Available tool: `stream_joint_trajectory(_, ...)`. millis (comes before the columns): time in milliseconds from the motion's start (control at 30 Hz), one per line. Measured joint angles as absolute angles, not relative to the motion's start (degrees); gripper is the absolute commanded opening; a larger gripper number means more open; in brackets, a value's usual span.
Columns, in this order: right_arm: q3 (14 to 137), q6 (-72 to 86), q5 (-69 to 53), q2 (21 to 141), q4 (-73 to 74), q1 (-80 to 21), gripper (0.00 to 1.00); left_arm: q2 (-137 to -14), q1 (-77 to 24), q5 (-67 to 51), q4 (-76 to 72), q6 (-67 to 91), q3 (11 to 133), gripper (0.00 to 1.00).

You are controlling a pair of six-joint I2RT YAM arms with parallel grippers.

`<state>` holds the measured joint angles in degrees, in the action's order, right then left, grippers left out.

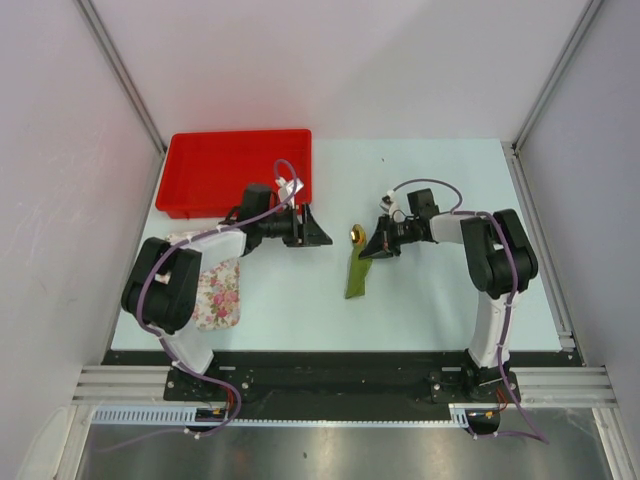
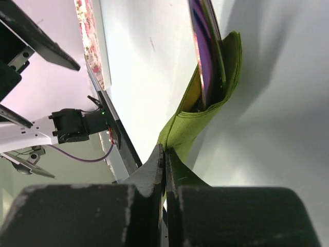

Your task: Place the utensils on the paper napkin and roll it up

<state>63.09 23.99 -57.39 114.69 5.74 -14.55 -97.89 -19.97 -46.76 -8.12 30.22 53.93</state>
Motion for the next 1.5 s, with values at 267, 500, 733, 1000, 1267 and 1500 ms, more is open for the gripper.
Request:
stream_joint_trajectory(267, 63.11, 23.18, -57.98, 111.96, 6.00, -14.63, 0.00, -95.55, -19.38, -44.91, 0.23, 23.07, 58.63, 0.77)
stream_joint_trajectory(500, 67.00, 18.00, -59.02, 109.12, 12.71, -15.40, 0.00, -87.85, -16.93, -41.87, 0.40, 22.39, 57.58, 1.00)
stream_joint_trajectory(733, 77.12, 9.87, -60.71, 102.61, 23.94, -16.78, 0.00, -77.56, -8.88, -44.62, 2.44, 19.42, 55.75, 1.00)
stream_joint_trajectory(1000, 81.93, 8.38, -63.99, 93.01, 27.66, -19.33, 0.00, -68.88, -8.38, -56.40, -3.36, 23.14, 55.05, 1.00)
stream_joint_trajectory(1267, 82.15, 9.85, -65.01, 84.49, 27.99, -22.63, 0.00, -63.44, -17.04, -57.67, -16.82, 32.16, 45.98, 0.96)
stream_joint_trajectory(1500, 80.77, 13.19, -64.95, 80.53, 25.23, -26.37, 0.00, -64.53, -25.23, -56.66, -28.10, 39.57, 43.24, 0.92)
